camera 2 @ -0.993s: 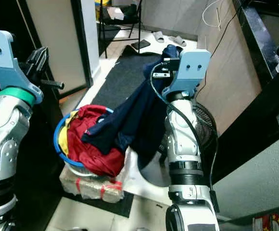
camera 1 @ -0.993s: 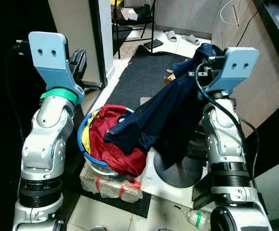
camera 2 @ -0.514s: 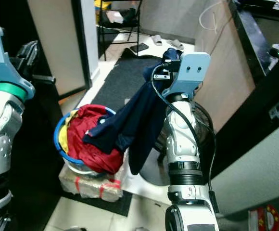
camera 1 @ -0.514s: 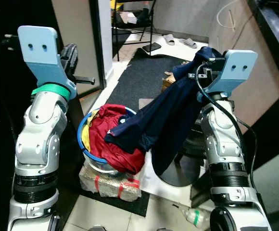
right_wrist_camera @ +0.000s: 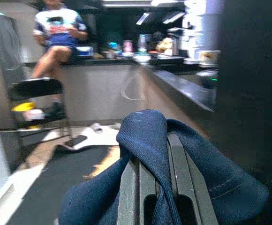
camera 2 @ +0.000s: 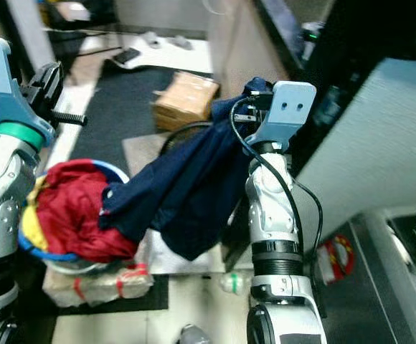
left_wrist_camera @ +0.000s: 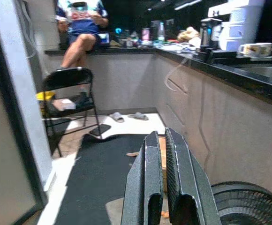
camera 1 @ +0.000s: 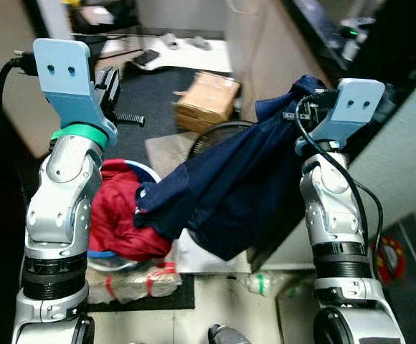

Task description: Clothes washing

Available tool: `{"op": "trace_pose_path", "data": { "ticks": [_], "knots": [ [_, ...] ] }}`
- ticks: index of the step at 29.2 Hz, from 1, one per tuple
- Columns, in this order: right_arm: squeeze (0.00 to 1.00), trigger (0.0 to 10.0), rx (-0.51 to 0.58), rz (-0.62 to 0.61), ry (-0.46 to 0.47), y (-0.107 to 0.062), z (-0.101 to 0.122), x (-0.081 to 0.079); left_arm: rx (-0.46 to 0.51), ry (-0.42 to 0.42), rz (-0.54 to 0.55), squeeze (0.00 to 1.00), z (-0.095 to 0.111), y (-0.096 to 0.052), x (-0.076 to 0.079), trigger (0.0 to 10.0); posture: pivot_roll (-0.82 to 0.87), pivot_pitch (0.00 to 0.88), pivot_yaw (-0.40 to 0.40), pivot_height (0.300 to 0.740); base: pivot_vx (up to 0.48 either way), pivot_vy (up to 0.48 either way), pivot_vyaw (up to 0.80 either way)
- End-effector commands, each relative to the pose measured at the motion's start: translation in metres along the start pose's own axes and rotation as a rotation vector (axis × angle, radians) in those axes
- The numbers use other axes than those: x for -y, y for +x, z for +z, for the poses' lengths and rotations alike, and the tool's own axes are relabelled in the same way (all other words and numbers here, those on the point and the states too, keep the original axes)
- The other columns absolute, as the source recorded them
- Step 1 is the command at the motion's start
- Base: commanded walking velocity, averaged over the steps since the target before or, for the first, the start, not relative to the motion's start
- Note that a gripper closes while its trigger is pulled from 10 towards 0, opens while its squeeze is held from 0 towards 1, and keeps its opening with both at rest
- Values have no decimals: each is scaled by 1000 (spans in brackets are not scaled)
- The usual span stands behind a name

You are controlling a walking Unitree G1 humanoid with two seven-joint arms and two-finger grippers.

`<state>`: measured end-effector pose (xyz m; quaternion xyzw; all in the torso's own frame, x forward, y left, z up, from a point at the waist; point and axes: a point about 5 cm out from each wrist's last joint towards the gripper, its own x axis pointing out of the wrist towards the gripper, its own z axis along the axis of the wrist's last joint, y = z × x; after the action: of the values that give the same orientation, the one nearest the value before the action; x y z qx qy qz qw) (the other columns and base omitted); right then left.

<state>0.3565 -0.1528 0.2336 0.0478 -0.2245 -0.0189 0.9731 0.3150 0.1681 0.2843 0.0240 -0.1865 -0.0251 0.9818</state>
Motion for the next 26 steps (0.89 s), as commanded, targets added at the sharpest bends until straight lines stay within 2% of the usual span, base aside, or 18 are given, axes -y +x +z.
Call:
{"op": "trace_pose_path", "data": {
  "ticks": [1, 8, 18, 20, 21, 22, 26],
  "knots": [
    [0, 10000, 20, -19, -1, 2, 5, 4, 6, 5, -9, 0, 1, 2, 1, 10000, 79, 0, -3, 740, 0, 0, -800],
    [0, 10000, 24, -11, -6, 2, 4, 2, 3, 7, -9, 0, 0, 1, 1, 10000, 77, 0, -1, 740, 0, 0, -800],
    [0, 10000, 36, 23, -16, -2, 5, -5, -28, 27, -8, 0, -7, -9, -3, 10000, 79, 0, 0, 740, 0, 0, -800],
    [0, 10000, 104, 75, -51, -6, 19, -13, 13, 88, -66, 0, 6, -23, -1, 10000, 88, 0, 6, 740, 0, 0, -800],
    [0, 10000, 104, 75, -51, -6, 19, -13, 13, 88, -66, 0, 6, -23, -1, 10000, 88, 0, 6, 740, 0, 0, -800],
    [0, 10000, 167, 126, -87, -13, 32, -21, 48, 121, -159, 0, 18, -40, 9, 10000, 95, 0, 3, 740, 0, 0, -800],
    [0, 10000, 191, 159, -100, -18, 38, -29, 48, 114, -205, 0, 21, -51, 15, 10000, 100, 0, 1, 740, 0, 0, -791]
  ]
}}
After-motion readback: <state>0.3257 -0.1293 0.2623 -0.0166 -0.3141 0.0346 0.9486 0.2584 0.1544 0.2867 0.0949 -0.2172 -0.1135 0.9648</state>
